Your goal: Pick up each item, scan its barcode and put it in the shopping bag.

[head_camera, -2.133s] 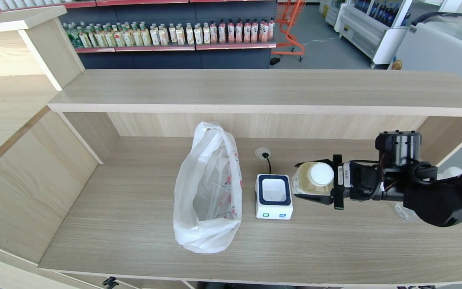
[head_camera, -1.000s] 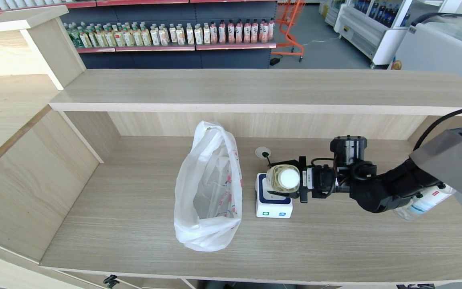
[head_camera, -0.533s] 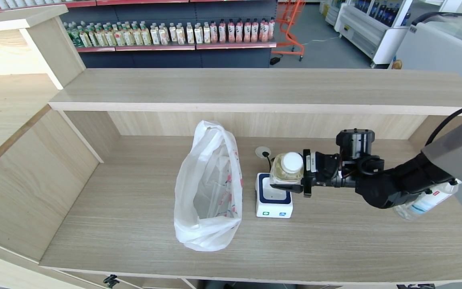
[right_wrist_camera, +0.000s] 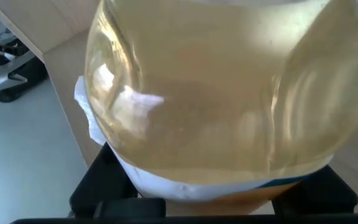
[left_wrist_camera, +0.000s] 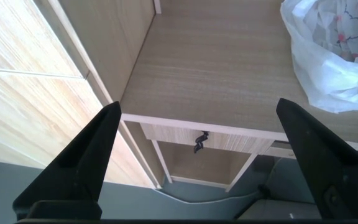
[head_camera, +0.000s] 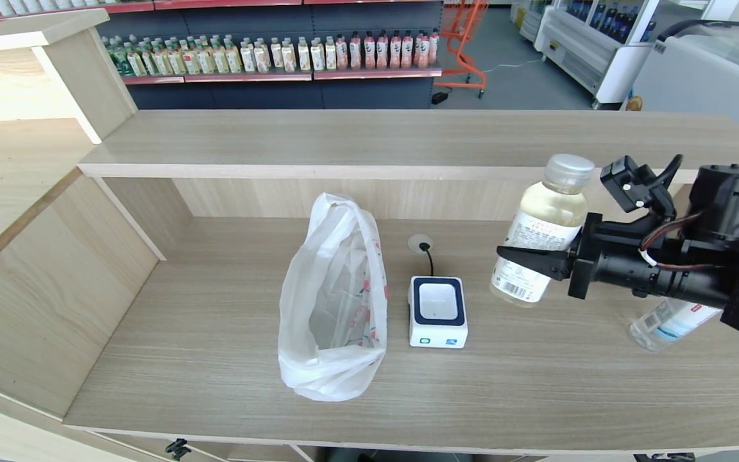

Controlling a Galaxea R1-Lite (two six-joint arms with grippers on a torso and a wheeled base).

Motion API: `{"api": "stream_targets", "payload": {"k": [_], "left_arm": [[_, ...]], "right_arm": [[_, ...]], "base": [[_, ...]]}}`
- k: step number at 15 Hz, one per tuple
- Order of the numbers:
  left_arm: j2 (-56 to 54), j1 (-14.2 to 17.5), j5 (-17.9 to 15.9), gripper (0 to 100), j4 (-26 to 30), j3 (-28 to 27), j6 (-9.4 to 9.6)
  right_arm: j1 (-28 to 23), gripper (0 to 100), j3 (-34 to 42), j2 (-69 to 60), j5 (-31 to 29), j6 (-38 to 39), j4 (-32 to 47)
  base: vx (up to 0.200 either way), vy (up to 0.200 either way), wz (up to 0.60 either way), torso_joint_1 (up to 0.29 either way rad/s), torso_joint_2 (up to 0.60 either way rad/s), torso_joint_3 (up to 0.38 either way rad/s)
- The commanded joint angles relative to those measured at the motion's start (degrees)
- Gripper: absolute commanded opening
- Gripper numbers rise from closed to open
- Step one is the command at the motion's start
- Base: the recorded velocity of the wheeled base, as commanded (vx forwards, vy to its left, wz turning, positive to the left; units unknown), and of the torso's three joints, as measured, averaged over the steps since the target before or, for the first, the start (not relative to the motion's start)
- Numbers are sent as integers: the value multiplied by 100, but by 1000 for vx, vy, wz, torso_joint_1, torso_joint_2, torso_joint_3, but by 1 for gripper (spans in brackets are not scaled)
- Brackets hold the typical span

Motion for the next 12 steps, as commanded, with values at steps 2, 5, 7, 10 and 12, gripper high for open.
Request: {"api": "stream_targets", "payload": {"k": [2, 5, 7, 10, 12], "left_arm": [[-1, 0, 3, 100, 1, 0, 0], [-1, 0, 3, 100, 1, 0, 0], [-1, 0, 3, 100, 1, 0, 0], [-1, 0, 3, 100, 1, 0, 0], [-1, 0, 3, 100, 1, 0, 0]], "right_arm": [[-34, 0, 448, -728, -81, 89, -139], [-25, 0, 527, -869, -90, 309, -130], [-17, 0, 527, -843, -116, 520, -130], [18, 0, 518, -720, -125, 731, -104], [27, 0, 501, -579, -125, 739, -104]], "base": [[0, 0, 0, 0, 0, 0], [0, 0, 0, 0, 0, 0], [0, 0, 0, 0, 0, 0], [0, 0, 0, 0, 0, 0], [0, 0, 0, 0, 0, 0]]}}
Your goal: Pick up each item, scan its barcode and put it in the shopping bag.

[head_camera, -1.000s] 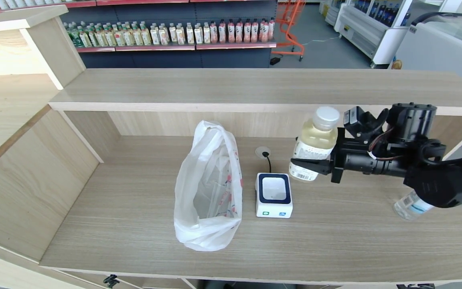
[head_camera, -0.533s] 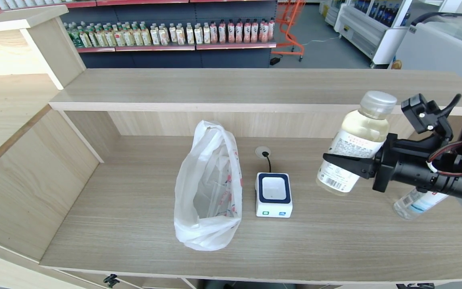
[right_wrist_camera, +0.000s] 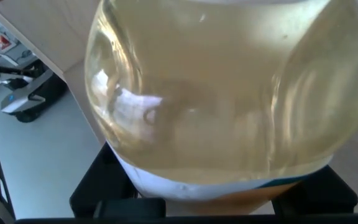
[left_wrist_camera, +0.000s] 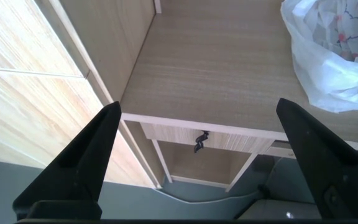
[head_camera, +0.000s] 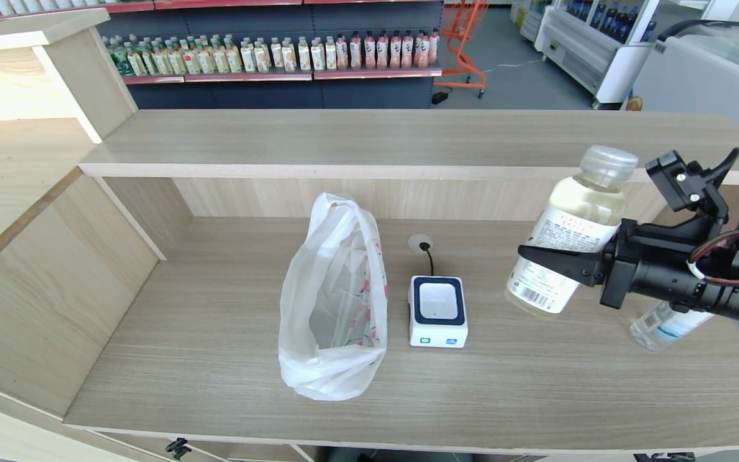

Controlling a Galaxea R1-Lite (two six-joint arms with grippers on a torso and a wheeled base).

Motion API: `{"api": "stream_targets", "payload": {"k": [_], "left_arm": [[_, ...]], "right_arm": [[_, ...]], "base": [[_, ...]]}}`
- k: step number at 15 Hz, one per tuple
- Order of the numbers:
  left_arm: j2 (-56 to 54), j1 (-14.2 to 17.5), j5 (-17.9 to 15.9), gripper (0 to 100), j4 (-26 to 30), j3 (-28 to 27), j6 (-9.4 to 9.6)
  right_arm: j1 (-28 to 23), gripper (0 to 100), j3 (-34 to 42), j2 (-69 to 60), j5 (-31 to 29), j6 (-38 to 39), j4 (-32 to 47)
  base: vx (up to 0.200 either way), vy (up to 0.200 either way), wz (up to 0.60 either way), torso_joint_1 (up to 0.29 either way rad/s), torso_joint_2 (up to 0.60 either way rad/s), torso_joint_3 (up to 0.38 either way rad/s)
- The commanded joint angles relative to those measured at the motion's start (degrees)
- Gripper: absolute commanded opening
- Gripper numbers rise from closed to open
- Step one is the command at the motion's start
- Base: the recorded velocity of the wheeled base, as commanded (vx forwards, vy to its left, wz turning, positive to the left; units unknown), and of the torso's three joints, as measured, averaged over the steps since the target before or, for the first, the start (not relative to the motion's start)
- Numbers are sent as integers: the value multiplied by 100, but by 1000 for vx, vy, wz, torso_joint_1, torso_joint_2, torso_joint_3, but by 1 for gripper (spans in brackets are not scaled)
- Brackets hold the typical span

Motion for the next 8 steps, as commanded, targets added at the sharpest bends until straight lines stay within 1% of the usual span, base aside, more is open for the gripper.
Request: {"api": "stream_targets", "payload": {"k": [1, 2, 8], "left_arm": [[-1, 0, 3, 100, 1, 0, -8], [-1, 0, 3, 100, 1, 0, 1], [-1, 0, 3, 100, 1, 0, 1]], "right_arm": [[17, 0, -9, 125, 3, -2, 0], [34, 0, -9, 125, 12, -2, -9], [140, 0, 0, 125, 3, 25, 0]], "base": [[-200, 200, 0, 2, 2, 2], [-200, 200, 0, 2, -7, 2], [0, 0, 0, 0, 0, 0]]}}
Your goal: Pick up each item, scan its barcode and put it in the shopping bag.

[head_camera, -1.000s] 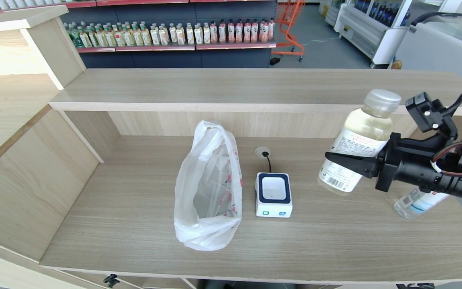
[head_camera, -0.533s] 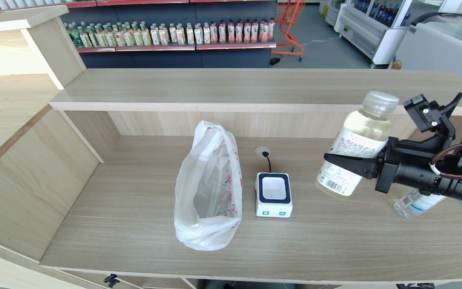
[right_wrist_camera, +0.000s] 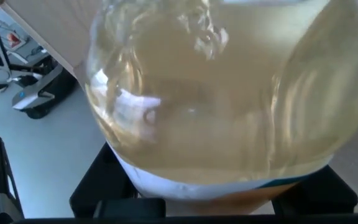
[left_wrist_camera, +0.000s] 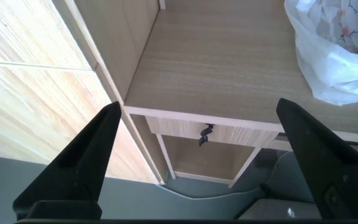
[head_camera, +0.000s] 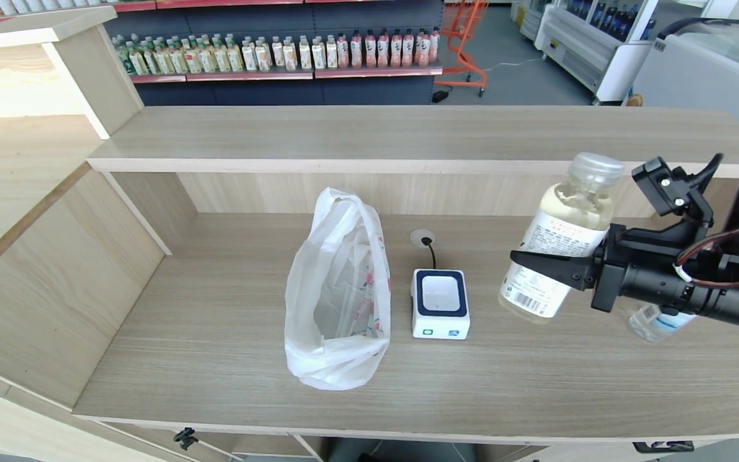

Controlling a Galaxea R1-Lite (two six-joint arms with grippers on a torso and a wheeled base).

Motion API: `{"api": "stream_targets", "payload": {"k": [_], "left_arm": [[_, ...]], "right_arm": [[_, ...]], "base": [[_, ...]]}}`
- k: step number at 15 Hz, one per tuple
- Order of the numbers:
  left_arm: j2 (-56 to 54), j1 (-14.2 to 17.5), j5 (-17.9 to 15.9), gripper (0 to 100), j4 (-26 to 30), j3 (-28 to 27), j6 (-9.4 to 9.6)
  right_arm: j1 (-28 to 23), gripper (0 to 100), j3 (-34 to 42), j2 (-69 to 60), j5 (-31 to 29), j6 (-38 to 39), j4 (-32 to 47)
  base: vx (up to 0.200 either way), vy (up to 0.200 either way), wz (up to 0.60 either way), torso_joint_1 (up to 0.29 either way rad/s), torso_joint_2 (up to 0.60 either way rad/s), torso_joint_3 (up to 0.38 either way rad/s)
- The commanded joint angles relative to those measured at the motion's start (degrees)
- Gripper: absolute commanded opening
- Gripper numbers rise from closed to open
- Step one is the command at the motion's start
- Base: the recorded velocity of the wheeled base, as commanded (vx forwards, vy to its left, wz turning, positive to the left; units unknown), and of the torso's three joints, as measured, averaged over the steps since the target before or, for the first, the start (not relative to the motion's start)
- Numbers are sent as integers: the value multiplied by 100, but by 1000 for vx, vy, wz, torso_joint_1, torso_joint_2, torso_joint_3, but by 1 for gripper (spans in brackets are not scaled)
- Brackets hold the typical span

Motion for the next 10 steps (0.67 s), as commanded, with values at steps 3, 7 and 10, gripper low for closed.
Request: {"api": "stream_targets", "payload": {"k": [3, 7, 10], "left_arm": [[-1, -2, 3, 100, 1, 0, -8], [-1, -2, 3, 100, 1, 0, -8], [-1, -2, 3, 100, 1, 0, -8]], "right_arm": [[27, 0, -74, 12, -2, 396, 4], [431, 0, -4, 214, -653, 889, 21], [844, 0, -39, 565, -1048, 1231, 4]], "base": [[0, 200, 0, -4, -4, 10], [0, 50, 0, 7, 4, 2], [0, 0, 0, 0, 0, 0]]}}
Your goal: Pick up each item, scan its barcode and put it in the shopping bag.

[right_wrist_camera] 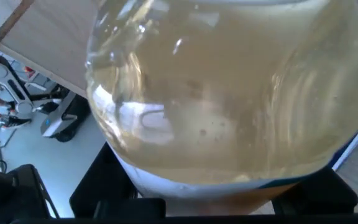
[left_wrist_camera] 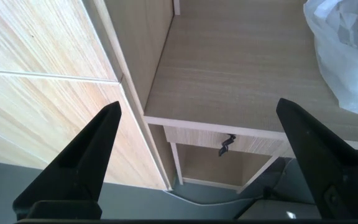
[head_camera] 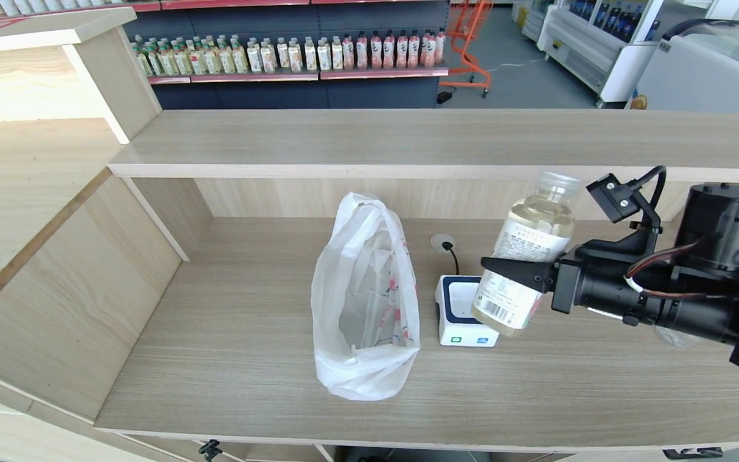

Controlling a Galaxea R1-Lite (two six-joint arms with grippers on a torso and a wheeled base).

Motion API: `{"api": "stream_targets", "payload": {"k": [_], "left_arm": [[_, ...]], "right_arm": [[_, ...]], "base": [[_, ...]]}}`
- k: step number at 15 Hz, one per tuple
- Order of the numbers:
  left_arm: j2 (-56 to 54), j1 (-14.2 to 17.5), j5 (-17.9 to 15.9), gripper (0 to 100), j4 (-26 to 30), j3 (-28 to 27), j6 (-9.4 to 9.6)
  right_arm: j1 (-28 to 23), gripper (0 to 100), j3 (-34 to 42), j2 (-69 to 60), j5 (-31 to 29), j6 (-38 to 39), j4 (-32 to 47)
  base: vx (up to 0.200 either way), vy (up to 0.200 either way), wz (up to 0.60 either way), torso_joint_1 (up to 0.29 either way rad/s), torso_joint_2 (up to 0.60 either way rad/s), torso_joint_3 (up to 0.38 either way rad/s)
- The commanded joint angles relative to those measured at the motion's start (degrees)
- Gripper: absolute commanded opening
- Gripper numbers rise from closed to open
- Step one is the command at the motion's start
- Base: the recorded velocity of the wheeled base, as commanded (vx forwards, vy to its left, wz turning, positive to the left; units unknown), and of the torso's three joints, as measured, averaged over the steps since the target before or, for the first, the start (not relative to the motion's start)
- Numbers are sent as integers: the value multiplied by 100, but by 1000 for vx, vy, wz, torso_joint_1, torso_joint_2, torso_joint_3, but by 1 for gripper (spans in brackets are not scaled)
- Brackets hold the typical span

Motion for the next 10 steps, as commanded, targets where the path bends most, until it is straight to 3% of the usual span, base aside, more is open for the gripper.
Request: {"api": "stream_targets", "payload": {"k": [1, 6, 10], "left_arm": [[-1, 0, 3, 100, 0, 0, 0], [-1, 0, 3, 100, 0, 0, 0], [-1, 0, 3, 100, 0, 0, 0]], "right_arm": [[221, 0, -66, 398, -43, 20, -3], [415, 0, -330, 1470, -131, -60, -64], [529, 0, -1085, 2578, -157, -1000, -442]], "base": [[0, 0, 0, 0, 0, 0], [0, 0, 0, 0, 0, 0], [0, 0, 0, 0, 0, 0]]}}
